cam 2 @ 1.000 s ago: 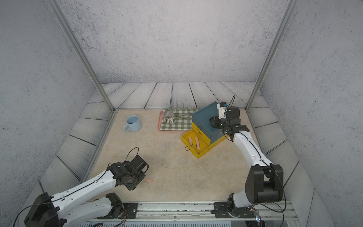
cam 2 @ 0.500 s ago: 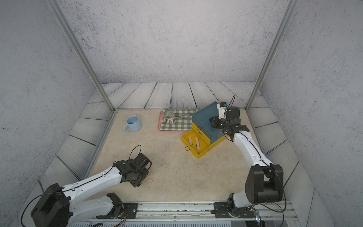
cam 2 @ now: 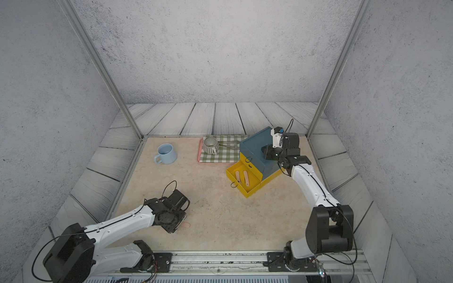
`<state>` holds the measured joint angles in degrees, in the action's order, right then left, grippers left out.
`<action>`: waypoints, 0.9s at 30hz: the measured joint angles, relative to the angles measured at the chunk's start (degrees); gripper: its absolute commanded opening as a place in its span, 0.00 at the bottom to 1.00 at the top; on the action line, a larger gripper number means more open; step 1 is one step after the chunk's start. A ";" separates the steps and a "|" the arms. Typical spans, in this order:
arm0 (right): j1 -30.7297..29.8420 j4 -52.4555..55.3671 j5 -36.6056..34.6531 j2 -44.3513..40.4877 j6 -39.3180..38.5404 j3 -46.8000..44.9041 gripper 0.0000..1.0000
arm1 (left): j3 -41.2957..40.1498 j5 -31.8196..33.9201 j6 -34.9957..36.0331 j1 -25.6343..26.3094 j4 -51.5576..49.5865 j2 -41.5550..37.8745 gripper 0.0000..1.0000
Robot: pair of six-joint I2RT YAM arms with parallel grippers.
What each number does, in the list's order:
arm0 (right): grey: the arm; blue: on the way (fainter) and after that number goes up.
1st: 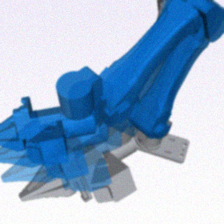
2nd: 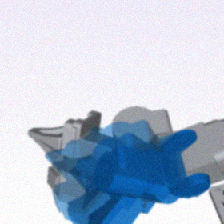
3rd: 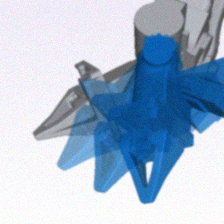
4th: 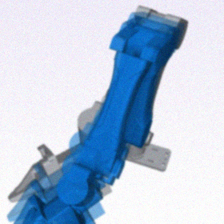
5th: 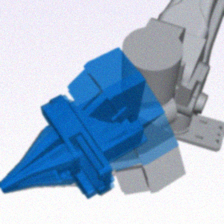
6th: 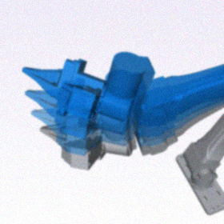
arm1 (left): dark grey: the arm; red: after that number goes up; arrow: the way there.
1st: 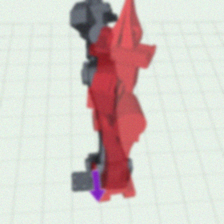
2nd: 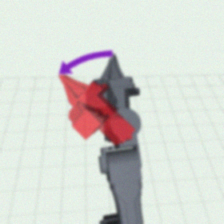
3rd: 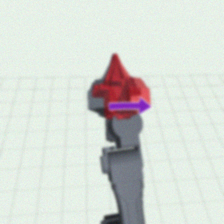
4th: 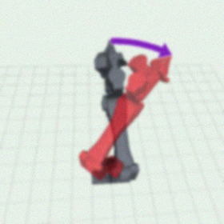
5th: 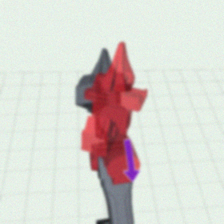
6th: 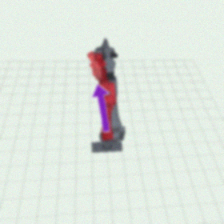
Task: Place the fruit knives into the drawer by color
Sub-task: Pick up the fruit knife from the center of the board.
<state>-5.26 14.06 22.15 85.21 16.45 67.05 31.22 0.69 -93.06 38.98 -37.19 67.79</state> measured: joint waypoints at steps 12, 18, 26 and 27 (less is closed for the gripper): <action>0.02 0.00 -0.02 -0.04 0.00 0.00 0.16 | 1.11 -2.54 -0.63 -1.51 0.11 4.13 0.37; 0.00 0.00 0.00 -0.07 0.00 0.00 0.17 | 1.99 -3.34 -0.57 -1.90 -0.94 5.62 0.35; 0.02 0.00 -0.02 -0.31 0.00 -0.22 0.16 | 4.37 -4.00 0.39 -2.08 -3.21 9.27 0.23; 0.00 0.00 -0.02 -0.31 0.00 -0.22 0.16 | 4.48 -4.11 0.52 -2.12 -3.32 9.46 0.20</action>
<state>-5.26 14.06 22.13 84.90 16.45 66.83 35.70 -3.42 -92.53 36.86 -40.51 77.25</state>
